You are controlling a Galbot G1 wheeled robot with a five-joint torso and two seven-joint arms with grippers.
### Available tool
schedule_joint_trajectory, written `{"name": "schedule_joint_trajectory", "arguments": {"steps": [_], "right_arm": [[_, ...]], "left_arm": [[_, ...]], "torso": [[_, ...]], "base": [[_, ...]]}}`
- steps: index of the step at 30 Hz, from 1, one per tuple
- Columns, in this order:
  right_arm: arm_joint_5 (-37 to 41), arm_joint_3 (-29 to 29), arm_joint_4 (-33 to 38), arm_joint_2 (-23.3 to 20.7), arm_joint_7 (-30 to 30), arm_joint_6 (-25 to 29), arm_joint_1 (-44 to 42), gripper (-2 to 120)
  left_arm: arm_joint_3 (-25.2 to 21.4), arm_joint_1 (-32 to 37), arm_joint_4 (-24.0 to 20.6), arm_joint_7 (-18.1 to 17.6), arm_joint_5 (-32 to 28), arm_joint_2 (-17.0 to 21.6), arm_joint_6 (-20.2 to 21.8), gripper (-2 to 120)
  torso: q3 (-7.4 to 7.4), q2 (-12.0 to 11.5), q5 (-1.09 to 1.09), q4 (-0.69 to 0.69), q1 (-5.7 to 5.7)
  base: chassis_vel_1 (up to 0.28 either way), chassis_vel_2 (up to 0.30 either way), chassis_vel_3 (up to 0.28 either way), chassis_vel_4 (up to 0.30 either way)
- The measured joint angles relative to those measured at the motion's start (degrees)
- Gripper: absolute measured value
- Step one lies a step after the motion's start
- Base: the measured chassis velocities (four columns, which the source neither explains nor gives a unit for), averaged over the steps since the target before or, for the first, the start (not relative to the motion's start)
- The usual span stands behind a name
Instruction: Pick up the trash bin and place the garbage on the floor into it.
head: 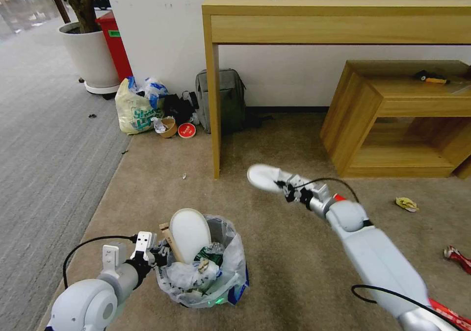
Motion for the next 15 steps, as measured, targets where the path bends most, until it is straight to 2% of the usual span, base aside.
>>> {"name": "schedule_joint_trajectory", "arguments": {"steps": [1,6,9,15], "right_arm": [[1.79,-1.35,4.08,-0.70,0.29,-1.16,0.34,0],[3.74,-3.16,8.86,-1.06,0.52,-2.66,1.25,0],[6.15,-5.84,14.67,-1.30,0.56,-4.40,2.20,0],[10.67,-9.93,21.28,-2.12,0.18,-7.85,2.36,0]], "left_arm": [[0.84,-0.94,0.30,-0.56,-0.53,0.40,0.00,0],[1.95,-2.04,0.80,-1.08,-1.17,1.01,0.00,0],[3.20,-3.17,1.47,-1.69,-2.09,1.76,0.00,0],[4.40,-5.08,2.48,-2.59,-3.79,2.49,0.00,0]], "torso": [[-0.01,0.00,0.00,0.02,0.00],[0.00,0.00,0.00,0.03,0.00],[0.00,0.00,0.00,0.03,0.00],[0.00,0.00,-0.01,0.03,0.00]], "base": [[0.000,0.000,0.000,0.000],[0.000,0.000,0.000,0.000],[0.000,0.000,0.000,0.000],[0.000,0.000,0.000,0.000]]}}
